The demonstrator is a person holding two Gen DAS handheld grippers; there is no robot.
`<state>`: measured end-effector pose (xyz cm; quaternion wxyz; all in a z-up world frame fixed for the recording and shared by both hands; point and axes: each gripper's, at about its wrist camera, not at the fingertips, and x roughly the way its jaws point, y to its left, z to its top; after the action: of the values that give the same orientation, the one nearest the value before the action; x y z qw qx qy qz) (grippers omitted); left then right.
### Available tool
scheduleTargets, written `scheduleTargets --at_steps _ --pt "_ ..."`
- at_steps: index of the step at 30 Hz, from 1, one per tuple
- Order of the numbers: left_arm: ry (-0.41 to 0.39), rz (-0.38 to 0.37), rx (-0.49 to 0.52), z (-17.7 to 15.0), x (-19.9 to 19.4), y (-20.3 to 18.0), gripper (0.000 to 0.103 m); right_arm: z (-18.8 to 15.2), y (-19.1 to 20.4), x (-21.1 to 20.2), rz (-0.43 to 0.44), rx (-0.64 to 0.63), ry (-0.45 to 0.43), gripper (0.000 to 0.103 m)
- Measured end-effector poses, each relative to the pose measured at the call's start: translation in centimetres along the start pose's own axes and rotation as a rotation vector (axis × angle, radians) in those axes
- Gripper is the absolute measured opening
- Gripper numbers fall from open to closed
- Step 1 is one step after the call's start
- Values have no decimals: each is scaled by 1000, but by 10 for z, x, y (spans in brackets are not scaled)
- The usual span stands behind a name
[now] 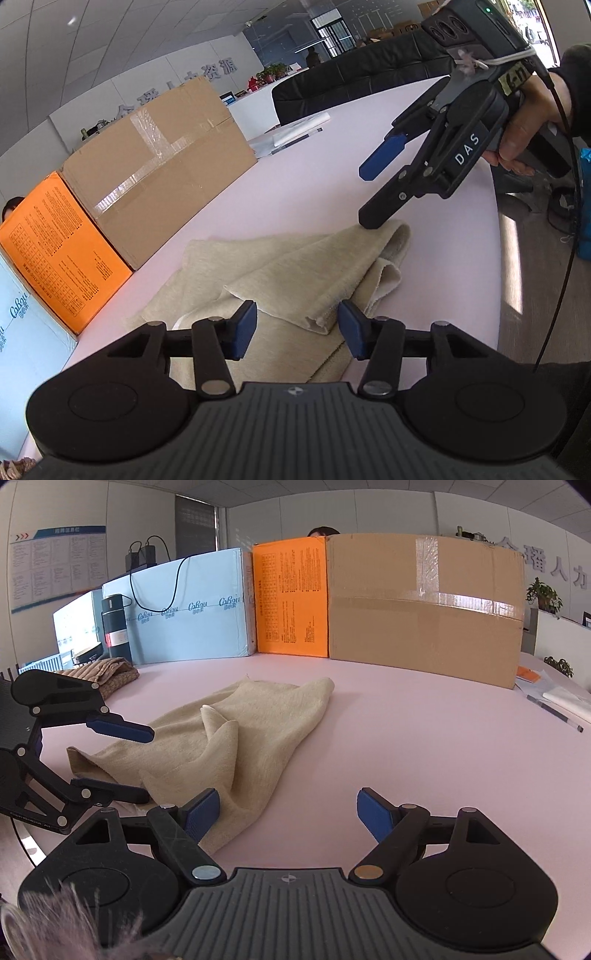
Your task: Fold clothes
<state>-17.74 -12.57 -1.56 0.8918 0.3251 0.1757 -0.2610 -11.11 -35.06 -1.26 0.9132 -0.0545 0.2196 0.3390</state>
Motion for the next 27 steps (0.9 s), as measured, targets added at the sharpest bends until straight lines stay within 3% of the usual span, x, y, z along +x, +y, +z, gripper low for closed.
scheduleTargets --at_steps 4,6,10,14,20,27 --pt "12 -15 71 5 8 -4 34 -9 -11 3 4 68 -10 87" --pt "0 -34 90 4 7 -7 3 -13 -18 5 8 104 -19 87" --pt "-78 -7 111 1 -3 -12 3 -19 -28 0 19 182 -56 87" --pt "-148 65 23 -1 -23 1 3 -16 -31 -2 26 203 -86 87" --pt "-97 122 -18 -28 -56 13 3 -6 -22 -5 55 176 -107 89" --pt "-26 96 -22 -60 -77 -1 3 12 -9 3 71 116 -110 89"
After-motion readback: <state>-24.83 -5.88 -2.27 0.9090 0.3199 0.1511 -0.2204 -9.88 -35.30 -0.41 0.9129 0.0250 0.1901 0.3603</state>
